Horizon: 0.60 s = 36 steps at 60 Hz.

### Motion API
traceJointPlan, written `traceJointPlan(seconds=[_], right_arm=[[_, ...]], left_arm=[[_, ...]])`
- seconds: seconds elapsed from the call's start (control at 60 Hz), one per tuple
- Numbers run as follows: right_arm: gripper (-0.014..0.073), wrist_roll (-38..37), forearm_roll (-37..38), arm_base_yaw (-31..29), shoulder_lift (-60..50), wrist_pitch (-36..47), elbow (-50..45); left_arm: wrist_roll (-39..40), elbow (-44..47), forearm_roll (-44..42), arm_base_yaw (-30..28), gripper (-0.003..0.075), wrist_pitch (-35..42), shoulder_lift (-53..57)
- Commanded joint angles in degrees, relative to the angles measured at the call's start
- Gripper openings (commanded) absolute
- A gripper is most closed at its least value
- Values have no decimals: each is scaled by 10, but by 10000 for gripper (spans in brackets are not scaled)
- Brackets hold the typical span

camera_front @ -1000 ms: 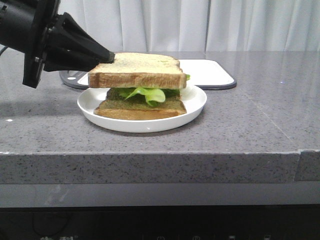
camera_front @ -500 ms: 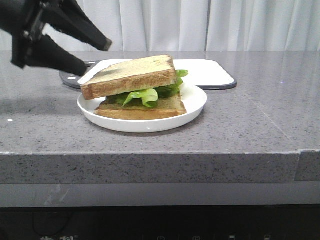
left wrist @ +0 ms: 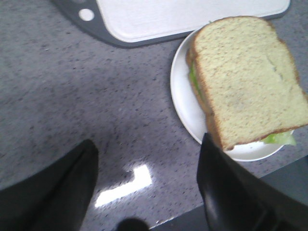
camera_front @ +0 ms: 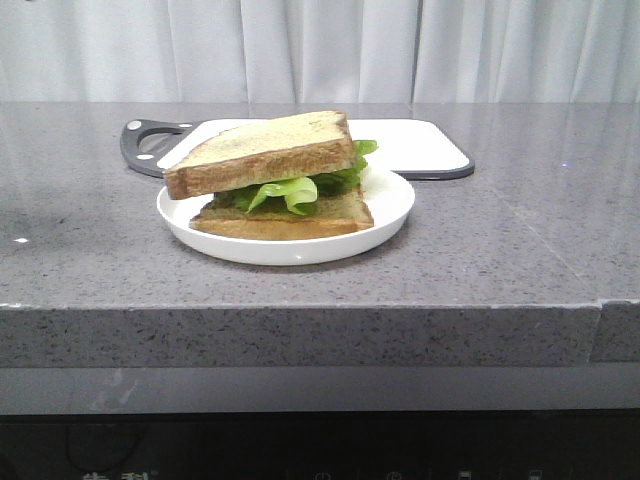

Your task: Left arm grabs bread, right arm adds lettuce

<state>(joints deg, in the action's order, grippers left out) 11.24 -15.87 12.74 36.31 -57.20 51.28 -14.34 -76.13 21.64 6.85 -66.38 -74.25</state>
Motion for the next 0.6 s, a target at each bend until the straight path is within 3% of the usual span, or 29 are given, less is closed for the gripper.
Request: traceJointPlan(seconds=[0.0, 0.583], right_arm=[[362, -1, -4, -2, 0, 33, 14], [362, -1, -4, -2, 0, 32, 14]], left_arm=[[27, 18, -28, 6, 440, 34, 64], [51, 270, -83, 6, 440, 134, 324]])
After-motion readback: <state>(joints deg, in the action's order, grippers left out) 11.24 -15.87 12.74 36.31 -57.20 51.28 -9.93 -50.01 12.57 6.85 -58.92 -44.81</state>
